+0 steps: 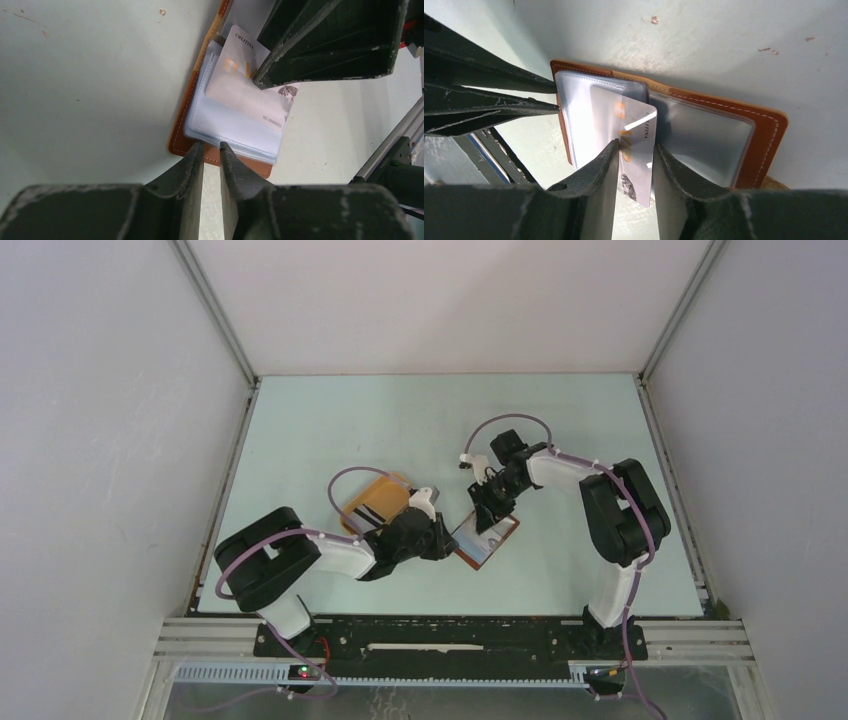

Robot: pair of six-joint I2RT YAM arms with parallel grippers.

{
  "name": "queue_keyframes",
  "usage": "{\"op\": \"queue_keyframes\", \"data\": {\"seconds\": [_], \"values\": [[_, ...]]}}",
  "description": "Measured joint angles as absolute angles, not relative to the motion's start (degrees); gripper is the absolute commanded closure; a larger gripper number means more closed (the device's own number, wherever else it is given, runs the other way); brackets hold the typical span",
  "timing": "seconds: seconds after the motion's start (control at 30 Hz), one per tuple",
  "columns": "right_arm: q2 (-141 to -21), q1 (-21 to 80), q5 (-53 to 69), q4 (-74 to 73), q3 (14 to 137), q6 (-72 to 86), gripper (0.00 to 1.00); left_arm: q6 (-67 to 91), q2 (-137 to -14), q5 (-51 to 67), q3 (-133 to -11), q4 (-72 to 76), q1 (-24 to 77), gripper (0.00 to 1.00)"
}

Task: Put the credit cards into the card holder
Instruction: Insert the credit card into the card holder.

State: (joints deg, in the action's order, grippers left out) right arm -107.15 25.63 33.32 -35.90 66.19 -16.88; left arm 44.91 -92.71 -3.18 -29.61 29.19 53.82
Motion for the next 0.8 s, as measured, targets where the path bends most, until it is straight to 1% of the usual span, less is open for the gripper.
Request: {"op": "queue_keyframes", "data": {"seconds": [0.27,0.37,0.47,0.8], "values": [[-106.34,28.67,31.51,-37.39,66.52,-21.26,0.55,44.73,-93.25,-2.55,-29.61,29.95,53.82,0.76],[-106.34,28.97,31.68,-38.54,66.74,-22.7,0.5,44.75,-93.54,-2.44,-29.63,30.52,53.82,0.76],[-106.34,29.19,32.38,-40.25,67.29,-24.36,0.47,44.73,-93.84,-2.26,-29.61,31.09,53.82,0.76],[-104.27,28.64,34.13,-42.7,67.81,-26.59,0.46,44.8,-94.89,-1.5,-29.61,33.21,53.82,0.76]]}}
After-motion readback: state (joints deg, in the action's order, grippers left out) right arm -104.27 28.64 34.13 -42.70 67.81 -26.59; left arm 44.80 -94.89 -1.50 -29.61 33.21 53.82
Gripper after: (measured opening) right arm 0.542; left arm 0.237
